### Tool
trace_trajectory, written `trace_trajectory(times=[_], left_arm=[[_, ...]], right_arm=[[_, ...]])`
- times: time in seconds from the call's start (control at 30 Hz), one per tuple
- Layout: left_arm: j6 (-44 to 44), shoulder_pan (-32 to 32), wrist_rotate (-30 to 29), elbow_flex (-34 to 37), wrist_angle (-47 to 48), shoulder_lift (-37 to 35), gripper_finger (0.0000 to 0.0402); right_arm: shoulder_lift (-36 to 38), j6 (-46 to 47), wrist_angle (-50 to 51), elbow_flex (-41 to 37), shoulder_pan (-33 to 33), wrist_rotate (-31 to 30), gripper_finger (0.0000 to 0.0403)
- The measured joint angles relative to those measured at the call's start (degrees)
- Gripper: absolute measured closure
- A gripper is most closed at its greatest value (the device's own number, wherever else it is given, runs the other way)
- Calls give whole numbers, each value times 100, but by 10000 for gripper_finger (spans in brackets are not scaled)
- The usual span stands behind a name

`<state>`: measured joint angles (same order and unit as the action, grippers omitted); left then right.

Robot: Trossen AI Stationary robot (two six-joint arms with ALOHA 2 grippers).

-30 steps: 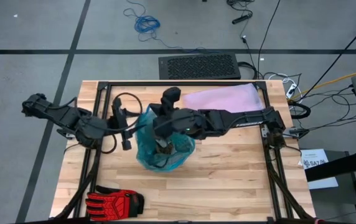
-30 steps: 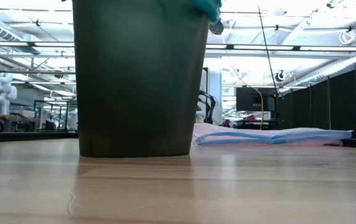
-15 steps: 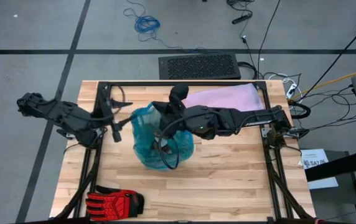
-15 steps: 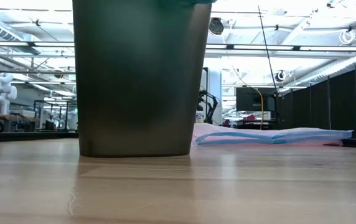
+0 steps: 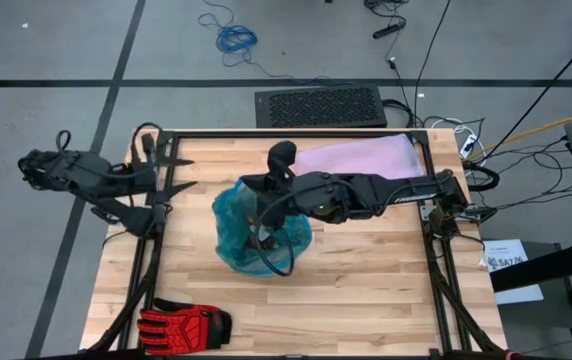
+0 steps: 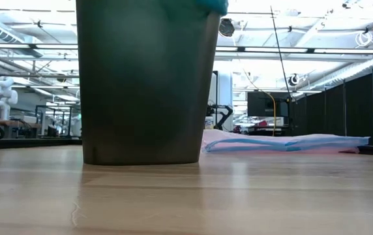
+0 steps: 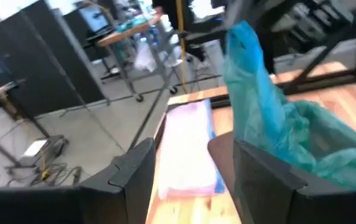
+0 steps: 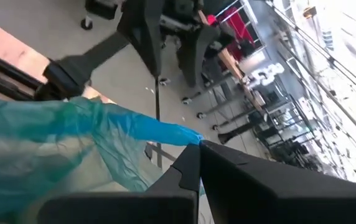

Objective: Place trash/remove bag and relplace
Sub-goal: Close the trash bag

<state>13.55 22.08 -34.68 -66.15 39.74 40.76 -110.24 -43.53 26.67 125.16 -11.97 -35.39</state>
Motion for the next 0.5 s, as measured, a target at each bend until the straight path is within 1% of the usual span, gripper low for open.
trace_trajectory(times=[0.07,0.13,0.2,0.27,0.3,0.33,0.43,0.5], left_arm=[[185,-93,333,0,-34,152,225],[320,-227,416,7,26,314,260],[388,-390,514,11,53,449,305],[518,-605,789,16,45,544,358],[586,-715,960,22,42,580,379],[625,-836,1160,22,-23,618,389],[741,-1238,1935,20,-172,661,395],[858,-1511,2603,20,-276,705,399]], right_arm=[[0,-6,-41,-2,-15,170,403],[0,-21,-95,-1,-24,331,403],[0,-25,-170,0,-56,427,403],[0,-37,-207,0,-98,441,403],[0,-44,-207,-2,-109,445,403],[0,-47,-199,-1,-130,449,403],[0,-41,-128,-1,-196,542,403],[0,-24,-81,0,-262,558,403]])
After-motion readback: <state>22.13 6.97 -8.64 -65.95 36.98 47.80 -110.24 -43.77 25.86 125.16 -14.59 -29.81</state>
